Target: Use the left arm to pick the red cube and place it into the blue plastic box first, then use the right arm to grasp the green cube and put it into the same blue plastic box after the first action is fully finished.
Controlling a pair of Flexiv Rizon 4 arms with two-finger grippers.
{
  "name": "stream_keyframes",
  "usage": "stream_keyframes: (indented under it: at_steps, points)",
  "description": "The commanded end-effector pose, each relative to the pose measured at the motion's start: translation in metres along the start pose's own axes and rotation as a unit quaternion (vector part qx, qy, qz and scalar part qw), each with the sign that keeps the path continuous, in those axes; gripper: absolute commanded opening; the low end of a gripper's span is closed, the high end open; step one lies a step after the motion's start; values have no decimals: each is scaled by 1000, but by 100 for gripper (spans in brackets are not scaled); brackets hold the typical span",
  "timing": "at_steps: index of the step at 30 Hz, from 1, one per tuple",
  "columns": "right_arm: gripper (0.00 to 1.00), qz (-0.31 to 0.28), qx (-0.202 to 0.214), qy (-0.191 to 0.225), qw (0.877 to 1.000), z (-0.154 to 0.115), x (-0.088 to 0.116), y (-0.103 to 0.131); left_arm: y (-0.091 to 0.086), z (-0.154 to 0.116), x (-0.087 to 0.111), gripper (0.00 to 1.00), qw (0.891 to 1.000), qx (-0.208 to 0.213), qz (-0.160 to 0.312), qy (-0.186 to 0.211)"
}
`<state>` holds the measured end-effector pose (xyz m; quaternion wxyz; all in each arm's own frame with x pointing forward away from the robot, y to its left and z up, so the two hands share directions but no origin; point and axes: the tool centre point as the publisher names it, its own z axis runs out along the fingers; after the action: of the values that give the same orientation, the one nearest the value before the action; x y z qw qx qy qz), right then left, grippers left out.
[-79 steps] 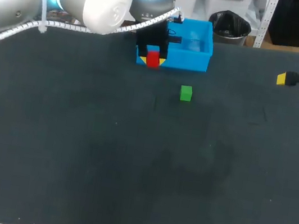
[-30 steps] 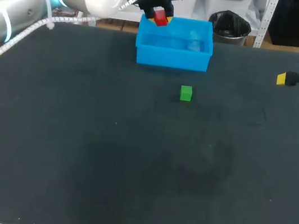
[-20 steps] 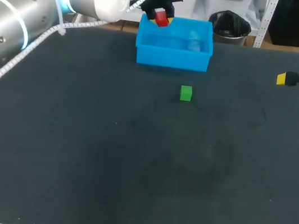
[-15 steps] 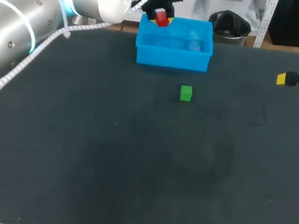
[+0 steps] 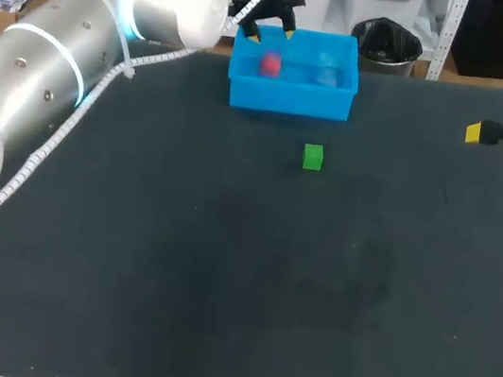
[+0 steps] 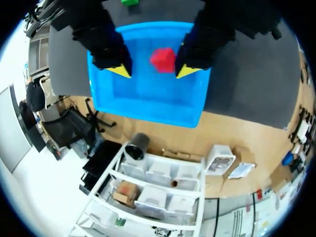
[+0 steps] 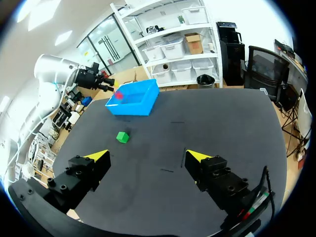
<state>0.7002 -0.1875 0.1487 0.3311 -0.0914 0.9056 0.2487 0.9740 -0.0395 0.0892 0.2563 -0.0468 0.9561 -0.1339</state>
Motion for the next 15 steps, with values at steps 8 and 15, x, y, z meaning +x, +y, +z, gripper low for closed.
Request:
stream_keyframes:
  at_steps: [8, 15]
  points:
    - [100, 0, 1, 0, 1000, 0, 0, 0, 2, 5, -10, 100, 1000, -1, 1, 31]
    - [100, 0, 1, 0, 1000, 0, 0, 0, 14, -12, 5, 100, 1000, 8, 2, 27]
